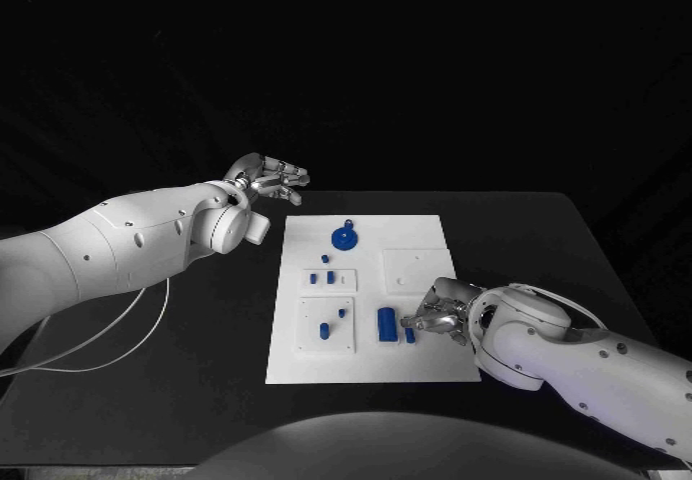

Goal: Assemble the parts on the task board

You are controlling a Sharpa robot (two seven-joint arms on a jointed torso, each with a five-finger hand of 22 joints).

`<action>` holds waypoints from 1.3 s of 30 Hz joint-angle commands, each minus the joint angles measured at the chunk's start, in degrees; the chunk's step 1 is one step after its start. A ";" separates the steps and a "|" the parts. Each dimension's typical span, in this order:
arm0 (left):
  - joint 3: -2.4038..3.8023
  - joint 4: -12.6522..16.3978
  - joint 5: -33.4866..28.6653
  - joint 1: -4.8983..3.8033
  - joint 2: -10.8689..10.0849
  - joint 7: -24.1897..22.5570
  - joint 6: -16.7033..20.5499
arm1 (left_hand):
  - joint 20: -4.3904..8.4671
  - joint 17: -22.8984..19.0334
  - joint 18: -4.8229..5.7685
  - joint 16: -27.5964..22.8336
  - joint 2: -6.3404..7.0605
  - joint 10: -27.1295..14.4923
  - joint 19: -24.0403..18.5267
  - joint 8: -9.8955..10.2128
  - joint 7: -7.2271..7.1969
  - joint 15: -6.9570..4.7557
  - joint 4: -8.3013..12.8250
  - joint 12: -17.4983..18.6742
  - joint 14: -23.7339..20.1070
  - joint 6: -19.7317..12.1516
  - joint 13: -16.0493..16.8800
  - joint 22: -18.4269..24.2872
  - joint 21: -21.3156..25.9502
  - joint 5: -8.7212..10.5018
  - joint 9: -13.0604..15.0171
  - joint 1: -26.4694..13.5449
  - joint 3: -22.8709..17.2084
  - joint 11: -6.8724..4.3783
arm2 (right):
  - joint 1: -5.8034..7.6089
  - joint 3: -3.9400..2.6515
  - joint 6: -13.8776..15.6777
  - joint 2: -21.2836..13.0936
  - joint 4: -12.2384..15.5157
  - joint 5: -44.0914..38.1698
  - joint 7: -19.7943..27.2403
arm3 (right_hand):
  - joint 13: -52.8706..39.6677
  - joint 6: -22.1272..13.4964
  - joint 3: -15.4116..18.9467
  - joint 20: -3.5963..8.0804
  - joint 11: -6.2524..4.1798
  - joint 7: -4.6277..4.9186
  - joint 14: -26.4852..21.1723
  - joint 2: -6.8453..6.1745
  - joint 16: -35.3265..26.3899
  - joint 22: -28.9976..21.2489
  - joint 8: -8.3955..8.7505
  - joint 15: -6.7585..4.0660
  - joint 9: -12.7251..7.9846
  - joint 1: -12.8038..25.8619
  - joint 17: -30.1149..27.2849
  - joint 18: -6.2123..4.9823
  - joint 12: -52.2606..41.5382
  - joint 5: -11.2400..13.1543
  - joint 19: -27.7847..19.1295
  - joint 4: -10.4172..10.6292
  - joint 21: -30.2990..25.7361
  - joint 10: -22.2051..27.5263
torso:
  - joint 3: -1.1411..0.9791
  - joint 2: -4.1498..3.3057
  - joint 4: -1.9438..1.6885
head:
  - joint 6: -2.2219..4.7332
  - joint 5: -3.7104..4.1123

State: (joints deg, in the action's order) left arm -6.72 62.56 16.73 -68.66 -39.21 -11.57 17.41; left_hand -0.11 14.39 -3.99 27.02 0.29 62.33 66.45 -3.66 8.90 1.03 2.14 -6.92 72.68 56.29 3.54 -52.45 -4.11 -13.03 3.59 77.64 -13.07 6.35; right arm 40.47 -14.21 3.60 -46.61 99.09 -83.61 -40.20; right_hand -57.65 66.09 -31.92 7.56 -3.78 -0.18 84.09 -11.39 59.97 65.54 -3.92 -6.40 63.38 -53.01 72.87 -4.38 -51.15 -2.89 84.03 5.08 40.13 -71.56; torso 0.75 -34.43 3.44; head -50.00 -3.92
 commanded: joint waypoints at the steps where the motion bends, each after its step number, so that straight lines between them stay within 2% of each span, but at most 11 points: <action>1: 0.03 0.08 0.11 0.05 0.01 -0.23 -0.66 | -0.09 -0.06 -0.19 -0.11 0.14 -0.45 0.44 0.01 -0.09 0.51 -0.30 -0.30 -0.03 -0.35 -0.08 0.05 0.04 0.03 0.08 -0.07 0.00 0.01 | -0.05 -0.18 -1.09 -0.58 0.43 1.50 0.46 | -0.07 0.48 0.47 0.41 0.02 -0.03 0.47 -0.43 -0.39 -0.06 -0.15 -0.18 0.06 -0.39 0.05 0.20 0.33 0.12 2.80 -0.26 0.28 -0.29 | 0.00 0.02 0.00 | 0.00 0.00; 7: 0.02 0.07 0.13 0.05 -0.06 -0.15 -0.65 | -0.09 -0.06 -0.19 -0.11 0.14 -0.45 0.44 0.01 -0.09 0.51 -0.30 -0.30 -0.03 -0.35 -0.08 0.05 0.04 0.03 0.08 -0.07 0.00 0.01 | -0.12 -0.47 -3.09 -2.18 1.15 5.16 1.17 | -0.20 0.52 2.92 0.36 0.08 0.05 0.47 -0.18 -0.47 -0.15 -0.11 -0.14 0.03 -1.35 0.08 0.20 0.35 0.12 2.78 -0.31 0.24 -0.27 | 0.01 0.04 0.11 | 0.00 0.08; 13: 0.00 0.02 0.16 0.05 -0.04 -0.09 -0.62 | -0.09 -0.07 -0.20 -0.11 0.15 -0.50 0.43 0.01 -0.08 0.51 -0.28 -0.28 -0.01 -0.36 -0.08 0.01 0.04 0.04 0.08 -0.04 0.01 0.02 | -0.74 -0.54 -5.75 -3.24 1.87 7.89 2.64 | -0.18 0.51 3.96 0.34 0.08 0.02 0.46 -0.02 -0.51 -0.16 -0.09 -0.12 -0.04 -2.57 0.11 0.18 0.44 0.09 2.76 -0.59 0.21 -0.18 | -0.03 0.03 0.07 | 0.00 0.23; 17: -0.01 -0.04 0.18 0.06 -0.01 -0.07 -0.63 | -0.09 -0.07 -0.20 -0.12 0.16 -0.54 0.43 0.00 -0.08 0.51 -0.27 -0.27 0.00 -0.36 -0.08 -0.03 0.04 0.05 0.08 -0.02 0.02 0.03 | -0.95 -0.56 -6.48 -3.49 2.15 8.66 3.27 | -0.21 0.61 5.27 0.26 0.12 0.04 0.47 0.10 -0.48 -0.09 -0.11 -0.07 -0.15 -3.37 0.12 0.13 0.36 0.05 2.75 -0.83 0.25 -0.13 | -0.03 0.01 0.06 | 0.00 0.28; 19: -0.01 -0.07 0.18 0.06 0.01 -0.06 -0.65 | -0.09 -0.07 -0.20 -0.12 0.16 -0.54 0.43 0.00 -0.08 0.51 -0.27 -0.27 0.00 -0.36 -0.08 -0.03 0.04 0.05 0.08 -0.02 0.02 0.03 | -1.05 -0.57 -6.68 -3.59 2.24 8.94 3.50 | -0.22 0.65 6.09 0.23 0.13 0.04 0.49 0.25 -0.44 -0.08 -0.11 -0.05 -0.09 -3.72 0.11 0.10 0.28 0.04 2.76 -0.39 0.22 -0.17 | -0.02 0.00 0.05 | 0.00 0.30; 29: -0.05 -0.33 0.19 0.15 0.13 0.12 -0.77 | -0.09 -0.07 -0.20 -0.12 0.16 -0.54 0.43 0.00 -0.08 0.51 -0.27 -0.27 0.00 -0.36 -0.08 -0.03 0.04 0.05 0.08 -0.02 0.02 0.03 | -1.25 -0.61 -7.24 -3.76 1.59 9.51 3.71 | -0.24 0.80 5.97 0.27 0.07 -0.03 0.47 0.36 -0.39 -0.03 -0.18 -0.10 -0.02 -4.08 0.15 0.12 0.23 0.08 2.77 -0.36 0.28 -0.20 | 0.06 -0.01 -0.04 | 0.00 0.51; 36: -0.07 -0.35 0.20 0.20 0.13 0.24 -0.76 | -0.09 -0.07 -0.20 -0.12 0.16 -0.54 0.43 0.00 -0.08 0.51 -0.27 -0.27 0.00 -0.36 -0.08 -0.03 0.04 0.05 0.08 -0.02 0.02 0.03 | -1.30 -0.62 -6.53 -3.44 0.72 9.05 2.99 | -0.27 0.90 5.02 0.33 -0.06 -0.20 0.48 1.34 -0.39 0.00 -0.15 -0.16 0.12 -4.67 0.17 0.21 0.19 0.10 2.78 -0.32 0.30 -0.30 | 0.05 0.01 -0.14 | 0.00 0.42; 39: -0.08 -0.34 0.20 0.21 0.10 0.31 -0.74 | -0.09 -0.07 -0.22 -0.12 0.13 -0.59 0.41 0.01 -0.07 0.51 -0.24 -0.28 -0.03 -0.39 -0.08 -0.12 0.04 -0.01 0.08 0.02 -0.01 0.04 | -1.30 -0.62 -5.92 -3.22 0.33 8.72 2.66 | -0.31 0.95 4.39 0.41 -0.12 -0.29 0.48 1.65 -0.41 0.02 -0.14 -0.21 0.19 -4.67 0.19 0.30 0.18 0.12 2.78 -0.37 0.32 -0.39 | 0.04 0.02 -0.07 | 0.00 0.33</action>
State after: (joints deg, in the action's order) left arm -6.83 62.14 16.79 -68.54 -39.19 -11.13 17.31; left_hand -0.11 14.39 -3.99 27.02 0.29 62.13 66.45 -3.66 8.90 1.03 2.14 -6.92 72.68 56.29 3.54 -52.52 -4.11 -13.03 3.59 77.64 -13.07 6.56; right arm 39.24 -14.82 -2.18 -49.96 99.57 -74.53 -37.42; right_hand -57.88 66.65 -27.33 7.55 -3.78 -0.32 84.09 -10.04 59.76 65.47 -3.93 -6.40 63.52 -57.39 72.97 -4.38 -50.92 -2.89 84.03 4.72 40.13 -71.57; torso 0.81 -34.43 3.34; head -50.00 -3.51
